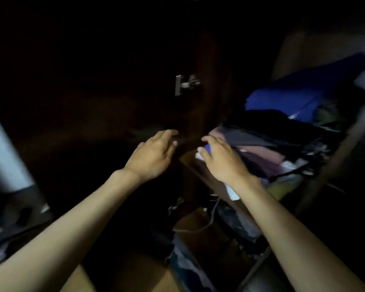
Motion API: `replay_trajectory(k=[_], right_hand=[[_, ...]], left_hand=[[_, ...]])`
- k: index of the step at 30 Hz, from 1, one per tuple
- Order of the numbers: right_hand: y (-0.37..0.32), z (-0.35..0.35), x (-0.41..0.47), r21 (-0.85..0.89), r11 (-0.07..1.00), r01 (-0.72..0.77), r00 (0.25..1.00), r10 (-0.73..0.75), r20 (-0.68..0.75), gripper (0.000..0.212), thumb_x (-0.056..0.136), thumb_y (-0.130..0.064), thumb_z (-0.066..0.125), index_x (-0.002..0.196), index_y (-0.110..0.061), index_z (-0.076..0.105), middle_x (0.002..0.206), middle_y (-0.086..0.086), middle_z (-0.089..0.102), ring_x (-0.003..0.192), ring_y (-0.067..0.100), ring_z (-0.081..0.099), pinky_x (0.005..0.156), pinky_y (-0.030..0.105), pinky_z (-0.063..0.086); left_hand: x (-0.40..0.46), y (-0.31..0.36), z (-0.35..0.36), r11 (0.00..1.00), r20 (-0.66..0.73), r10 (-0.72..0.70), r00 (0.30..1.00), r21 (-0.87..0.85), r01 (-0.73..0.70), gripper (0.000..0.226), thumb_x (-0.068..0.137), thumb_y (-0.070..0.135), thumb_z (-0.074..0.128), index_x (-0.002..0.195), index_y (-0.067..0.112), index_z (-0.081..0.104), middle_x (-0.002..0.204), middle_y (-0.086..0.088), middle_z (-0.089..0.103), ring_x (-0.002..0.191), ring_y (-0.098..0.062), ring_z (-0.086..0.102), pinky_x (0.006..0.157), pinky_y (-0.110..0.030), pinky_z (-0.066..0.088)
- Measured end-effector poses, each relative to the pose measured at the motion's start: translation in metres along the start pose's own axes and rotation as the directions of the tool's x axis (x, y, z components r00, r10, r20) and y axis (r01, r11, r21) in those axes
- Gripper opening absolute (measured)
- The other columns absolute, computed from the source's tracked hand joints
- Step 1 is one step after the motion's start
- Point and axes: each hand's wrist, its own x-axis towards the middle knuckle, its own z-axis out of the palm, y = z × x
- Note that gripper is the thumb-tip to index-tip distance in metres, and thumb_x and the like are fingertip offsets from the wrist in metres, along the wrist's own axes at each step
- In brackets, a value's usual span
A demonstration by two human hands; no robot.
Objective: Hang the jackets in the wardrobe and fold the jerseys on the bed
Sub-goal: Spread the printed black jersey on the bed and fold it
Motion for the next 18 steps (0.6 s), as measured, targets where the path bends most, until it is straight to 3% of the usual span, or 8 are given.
replay_trajectory(k=[3,6,11,18], right_hand=[[-0.062,0.035,-0.032,0.13,0.979,0.155,0.979,-0.17,0.111,0.037,0.104,-0.038,0.051,0.137,-0.021,0.054,0.138,0.004,0.059,0.127,0.028,0.056,0.102,0.043,0.046],[-0.131,0.063,-0.068,0.222,0.92,0.323,0.903,-0.37,0.22,0.028,0.101,-0.045,0.053,0.125,-0.031,0.057,0.122,-0.01,0.065,0.113,0.018,0.063,0.094,0.04,0.052],[-0.254,0.094,-0.128,0.351,0.771,0.531,0.727,-0.628,0.278,0.028,0.099,-0.049,0.055,0.121,-0.032,0.058,0.108,-0.013,0.065,0.105,0.015,0.063,0.088,0.036,0.053],[-0.418,0.133,-0.239,0.416,0.592,0.69,0.45,-0.801,0.394,0.035,0.101,-0.05,0.05,0.127,-0.028,0.053,0.112,-0.008,0.065,0.107,0.021,0.062,0.089,0.04,0.051]], left_hand=[[-0.085,-0.03,-0.044,0.99,-0.054,-0.131,0.99,0.039,0.133,0.04,0.107,0.042,0.038,0.145,0.029,0.043,0.146,0.005,0.049,0.128,-0.022,0.056,0.106,-0.048,0.045],[-0.173,-0.053,-0.095,0.963,-0.135,-0.244,0.96,0.086,0.257,0.037,0.106,0.04,0.04,0.138,0.024,0.049,0.133,0.002,0.056,0.118,-0.02,0.06,0.1,-0.037,0.047],[-0.315,-0.063,-0.171,0.844,-0.262,-0.43,0.864,0.224,0.487,0.046,0.098,0.046,0.031,0.134,0.024,0.049,0.132,0.0,0.057,0.108,-0.025,0.064,0.089,-0.045,0.051],[-0.535,-0.082,-0.24,0.618,-0.402,-0.629,0.665,0.26,0.742,0.027,0.106,0.035,0.04,0.129,0.025,0.048,0.131,0.0,0.057,0.105,-0.027,0.061,0.089,-0.045,0.051]])
